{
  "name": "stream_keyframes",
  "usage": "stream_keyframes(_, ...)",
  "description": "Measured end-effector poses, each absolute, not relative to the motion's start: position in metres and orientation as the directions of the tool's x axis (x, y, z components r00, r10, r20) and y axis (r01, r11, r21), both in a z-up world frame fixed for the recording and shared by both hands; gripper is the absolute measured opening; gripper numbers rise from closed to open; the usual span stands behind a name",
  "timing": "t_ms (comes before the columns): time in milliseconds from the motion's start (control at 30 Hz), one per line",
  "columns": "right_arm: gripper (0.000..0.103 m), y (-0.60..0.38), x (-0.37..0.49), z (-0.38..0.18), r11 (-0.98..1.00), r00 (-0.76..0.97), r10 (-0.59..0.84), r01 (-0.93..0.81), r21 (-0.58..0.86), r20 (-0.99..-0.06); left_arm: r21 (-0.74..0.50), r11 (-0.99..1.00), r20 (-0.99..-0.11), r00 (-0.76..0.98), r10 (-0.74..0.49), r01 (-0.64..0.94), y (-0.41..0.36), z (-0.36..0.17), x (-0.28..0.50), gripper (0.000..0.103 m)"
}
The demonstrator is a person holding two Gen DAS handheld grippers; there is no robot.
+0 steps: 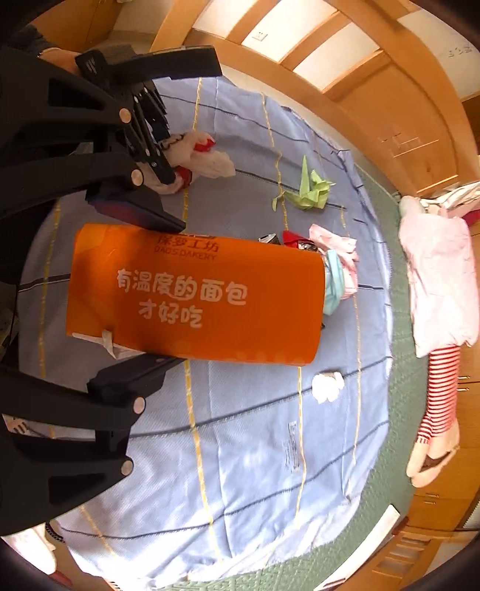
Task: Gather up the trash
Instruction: 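Lift both held bags off the bed and carry them toward the white bin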
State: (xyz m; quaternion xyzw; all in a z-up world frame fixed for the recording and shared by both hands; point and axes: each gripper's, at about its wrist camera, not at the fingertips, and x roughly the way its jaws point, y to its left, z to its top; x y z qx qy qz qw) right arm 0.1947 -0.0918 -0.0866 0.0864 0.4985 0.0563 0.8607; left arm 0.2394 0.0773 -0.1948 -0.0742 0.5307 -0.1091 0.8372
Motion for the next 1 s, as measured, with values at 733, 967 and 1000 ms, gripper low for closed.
stream_keyframes(733, 0.063, -0.146, 0.156, -0.084, 0.955, 0.531, 0.178, 0.108, 0.275, -0.828, -0.599, 0.793, -0.707, 0.537, -0.459, -0.111, 0.136, -0.188, 0.253, 0.046)
stream_keyframes(967, 0.063, -0.149, 0.155, -0.089, 0.948, 0.524, 0.194, 0.117, 0.296, -0.829, -0.511, 0.858, -0.766, 0.423, -0.484, 0.056, 0.091, -0.197, 0.257, 0.046)
stream_keyframes(1000, 0.063, -0.149, 0.154, -0.089, 0.947, 0.524, 0.195, 0.118, 0.298, -0.829, -0.505, 0.858, -0.770, 0.403, -0.495, 0.090, 0.083, -0.198, 0.258, 0.046)
